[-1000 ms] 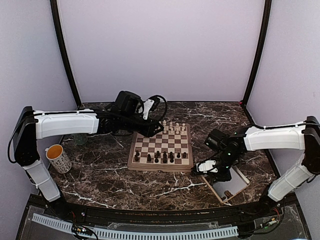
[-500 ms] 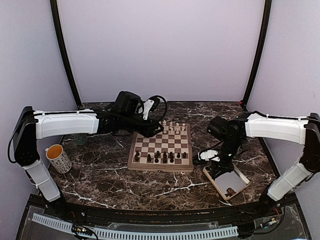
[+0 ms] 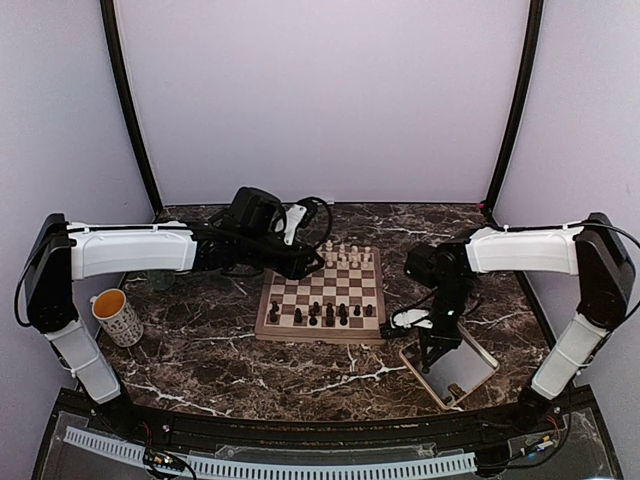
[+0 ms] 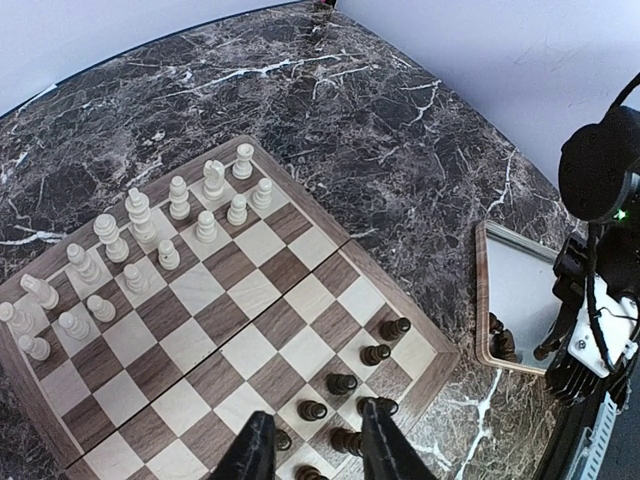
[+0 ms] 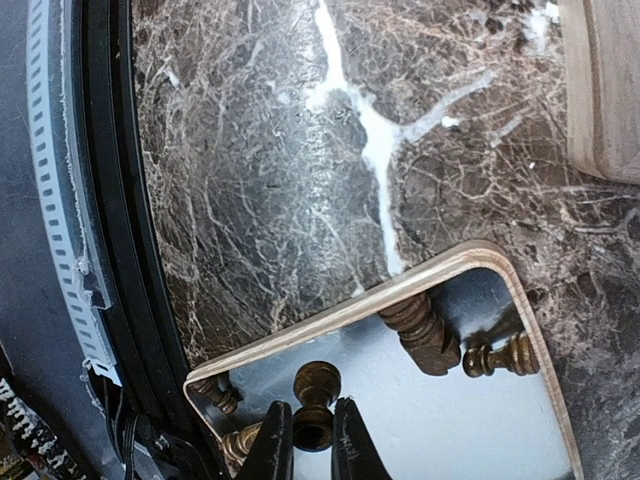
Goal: Set up the chess pieces on the board
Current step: Pick up the rook from the storage box, then place the rook at a8.
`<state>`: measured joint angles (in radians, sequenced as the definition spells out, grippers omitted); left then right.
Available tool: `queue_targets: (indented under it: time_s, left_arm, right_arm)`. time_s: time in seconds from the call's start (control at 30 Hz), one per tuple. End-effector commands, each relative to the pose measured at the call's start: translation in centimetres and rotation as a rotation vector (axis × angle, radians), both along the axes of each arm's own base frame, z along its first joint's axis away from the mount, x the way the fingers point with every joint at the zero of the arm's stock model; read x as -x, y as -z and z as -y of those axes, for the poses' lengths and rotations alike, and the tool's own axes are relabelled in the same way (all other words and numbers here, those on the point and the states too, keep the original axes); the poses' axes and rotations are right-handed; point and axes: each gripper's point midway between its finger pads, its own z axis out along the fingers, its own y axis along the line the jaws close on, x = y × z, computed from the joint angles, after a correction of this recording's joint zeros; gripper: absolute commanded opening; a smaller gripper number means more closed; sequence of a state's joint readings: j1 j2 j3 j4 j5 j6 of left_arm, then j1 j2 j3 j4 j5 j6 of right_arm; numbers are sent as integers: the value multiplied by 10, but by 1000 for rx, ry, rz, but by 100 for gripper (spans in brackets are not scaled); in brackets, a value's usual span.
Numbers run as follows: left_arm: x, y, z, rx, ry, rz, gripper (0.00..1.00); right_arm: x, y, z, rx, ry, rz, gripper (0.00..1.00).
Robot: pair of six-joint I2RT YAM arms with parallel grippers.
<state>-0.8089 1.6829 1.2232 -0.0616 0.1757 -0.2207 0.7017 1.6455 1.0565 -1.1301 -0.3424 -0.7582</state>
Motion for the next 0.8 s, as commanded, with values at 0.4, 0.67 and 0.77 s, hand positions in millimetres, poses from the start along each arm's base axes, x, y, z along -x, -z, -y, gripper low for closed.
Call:
queue_targets:
  time_s: [0.4,0.67,0.77]
  left_arm:
    - [-7,-25,-53,-49,-206,112,33]
    - [-9,-28,-68,-64,-267,136,33]
    - [-8,-26,-69,-65,-269,133,33]
  right_arm:
    - [-122,-65,-86,-233,162,416,5]
    - [-123,-42,-108,-208,94,459,5]
    - [-120,-33,-111,-193,74,465,5]
